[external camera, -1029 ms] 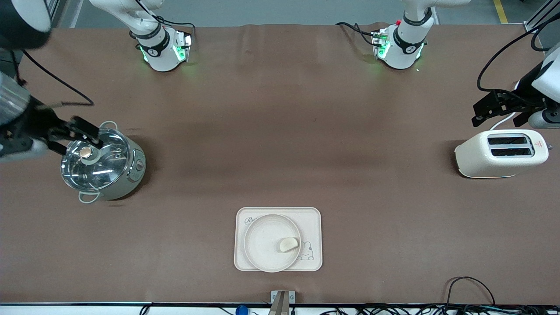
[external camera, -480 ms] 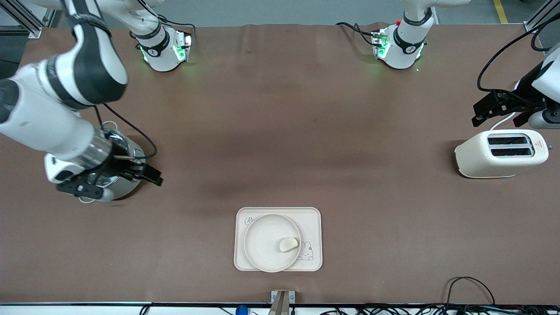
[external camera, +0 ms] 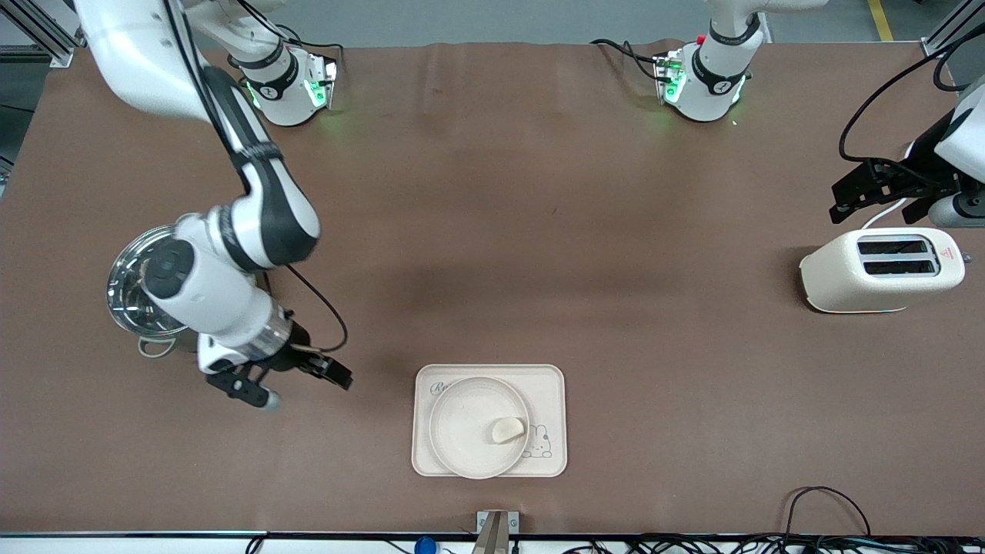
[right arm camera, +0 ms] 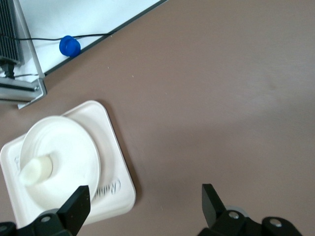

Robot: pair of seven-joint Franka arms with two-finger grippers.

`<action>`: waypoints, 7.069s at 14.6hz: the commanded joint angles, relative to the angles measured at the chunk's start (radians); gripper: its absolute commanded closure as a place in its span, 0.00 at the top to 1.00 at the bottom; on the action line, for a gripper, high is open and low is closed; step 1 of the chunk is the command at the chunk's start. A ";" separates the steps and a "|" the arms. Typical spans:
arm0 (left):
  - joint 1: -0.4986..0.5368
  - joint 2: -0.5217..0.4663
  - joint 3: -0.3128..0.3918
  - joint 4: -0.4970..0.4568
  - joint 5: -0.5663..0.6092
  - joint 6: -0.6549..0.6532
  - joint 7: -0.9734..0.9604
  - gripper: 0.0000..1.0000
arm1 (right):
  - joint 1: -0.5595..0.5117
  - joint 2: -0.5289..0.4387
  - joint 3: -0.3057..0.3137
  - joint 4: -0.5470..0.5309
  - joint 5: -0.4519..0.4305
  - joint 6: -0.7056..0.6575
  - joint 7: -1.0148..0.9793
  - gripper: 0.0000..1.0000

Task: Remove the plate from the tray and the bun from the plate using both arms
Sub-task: 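Reach the right gripper over to the white plate on the tray, then lower the right gripper and grasp the plate rim, then lift the plate off the tray and set it down beyond the tray, then withdraw the right gripper while the left gripper reaches the bun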

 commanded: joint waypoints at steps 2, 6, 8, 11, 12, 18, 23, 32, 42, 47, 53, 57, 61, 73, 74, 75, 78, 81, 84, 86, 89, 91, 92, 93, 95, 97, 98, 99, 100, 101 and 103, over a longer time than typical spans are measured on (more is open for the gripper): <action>-0.001 0.001 -0.001 0.009 0.016 0.001 0.017 1.00 | 0.081 0.183 -0.004 0.177 0.010 0.082 0.116 0.98; -0.001 0.001 -0.003 0.009 0.017 0.001 0.017 1.00 | 0.129 0.329 -0.008 0.300 0.008 0.094 0.127 0.98; -0.001 0.001 -0.003 0.008 0.016 0.001 0.017 1.00 | 0.130 0.366 -0.008 0.325 0.005 0.096 0.122 0.98; -0.001 0.001 -0.001 0.008 0.016 0.001 0.017 1.00 | 0.158 0.457 -0.020 0.418 0.002 0.099 0.124 0.96; -0.001 0.003 -0.003 0.008 0.016 0.001 0.017 1.00 | 0.159 0.466 -0.025 0.432 0.002 0.097 0.121 0.96; -0.001 0.001 -0.001 0.008 0.016 -0.001 0.018 1.00 | 0.170 0.466 -0.045 0.478 -0.065 0.045 0.009 0.86; -0.001 0.001 -0.003 0.008 0.016 -0.001 0.018 1.00 | 0.233 0.475 -0.102 0.502 -0.082 0.038 -0.029 0.76; -0.001 0.001 -0.003 0.009 0.016 -0.001 0.018 1.00 | 0.258 0.523 -0.113 0.543 -0.082 0.045 -0.054 0.41; -0.001 0.001 -0.003 0.009 0.016 -0.001 0.018 1.00 | 0.253 0.535 -0.111 0.549 -0.081 0.058 -0.057 0.01; -0.001 0.001 -0.003 0.009 0.016 -0.001 0.018 1.00 | 0.241 0.528 -0.099 0.549 -0.075 0.059 -0.054 0.01; 0.001 0.001 -0.003 0.008 0.016 -0.001 0.018 1.00 | 0.251 0.445 -0.079 0.525 0.004 0.047 -0.033 0.01; 0.001 0.001 -0.003 0.008 0.016 -0.001 0.018 1.00 | 0.297 0.266 -0.077 0.272 0.013 0.059 0.001 0.01; 0.001 0.001 -0.001 0.008 0.016 -0.001 0.018 1.00 | 0.331 0.051 -0.042 -0.149 0.046 0.278 0.003 0.00; 0.001 0.000 -0.001 0.000 0.013 -0.011 0.017 1.00 | 0.363 -0.089 -0.013 -0.566 0.046 0.570 -0.010 0.00; 0.001 0.000 -0.003 0.000 0.013 -0.011 0.017 1.00 | 0.362 -0.088 -0.013 -0.565 0.046 0.568 -0.005 0.04; 0.001 0.000 -0.001 0.000 0.013 -0.011 0.015 1.00 | 0.363 -0.088 -0.013 -0.561 0.048 0.571 0.001 0.31; -0.019 0.003 -0.019 0.000 0.014 -0.036 -0.008 1.00 | 0.363 -0.088 -0.013 -0.560 0.048 0.570 0.006 0.79; -0.029 0.068 -0.140 0.000 -0.002 -0.001 -0.087 1.00 | 0.350 -0.146 -0.014 -0.561 0.048 0.489 0.039 0.88; -0.030 0.191 -0.289 -0.003 0.000 0.165 -0.305 1.00 | 0.324 -0.236 -0.028 -0.459 0.043 0.160 0.035 0.98; -0.050 0.289 -0.366 -0.003 0.017 0.284 -0.362 1.00 | 0.291 -0.267 -0.030 -0.419 0.034 0.085 0.032 1.00; -0.157 0.423 -0.368 -0.003 0.100 0.461 -0.433 1.00 | 0.215 -0.327 -0.037 -0.402 0.034 0.030 -0.038 1.00; -0.209 0.490 -0.371 -0.001 0.219 0.548 -0.442 0.99 | 0.137 -0.380 -0.045 -0.368 -0.021 -0.115 -0.103 1.00; -0.232 0.516 -0.371 -0.001 0.241 0.584 -0.454 0.99 | 0.100 -0.411 -0.047 -0.355 -0.057 -0.186 -0.132 1.00; -0.243 0.546 -0.371 -0.003 0.249 0.628 -0.459 0.98 | 0.077 -0.448 -0.048 -0.353 -0.075 -0.243 -0.157 1.00; -0.275 0.596 -0.371 -0.020 0.272 0.697 -0.460 0.98 | -0.029 -0.521 -0.045 -0.335 -0.081 -0.319 -0.286 1.00; -0.297 0.656 -0.369 -0.027 0.287 0.768 -0.471 0.98 | -0.138 -0.533 -0.036 -0.217 -0.076 -0.501 -0.426 1.00; -0.324 0.679 -0.368 -0.029 0.307 0.789 -0.489 0.97 | -0.188 -0.533 -0.022 -0.143 -0.075 -0.607 -0.450 1.00; -0.331 0.705 -0.366 -0.034 0.341 0.817 -0.517 0.97 | -0.219 -0.534 -0.011 -0.103 -0.079 -0.670 -0.451 1.00; -0.331 0.728 -0.366 -0.041 0.378 0.852 -0.546 0.97 | -0.244 -0.546 -0.011 -0.079 -0.082 -0.694 -0.454 1.00; -0.331 0.745 -0.368 -0.061 0.410 0.881 -0.565 0.97 | -0.262 -0.569 -0.019 -0.074 -0.084 -0.717 -0.461 1.00; -0.326 0.756 -0.366 -0.101 0.433 0.914 -0.565 0.98 | -0.285 -0.606 -0.052 -0.071 -0.099 -0.754 -0.531 1.00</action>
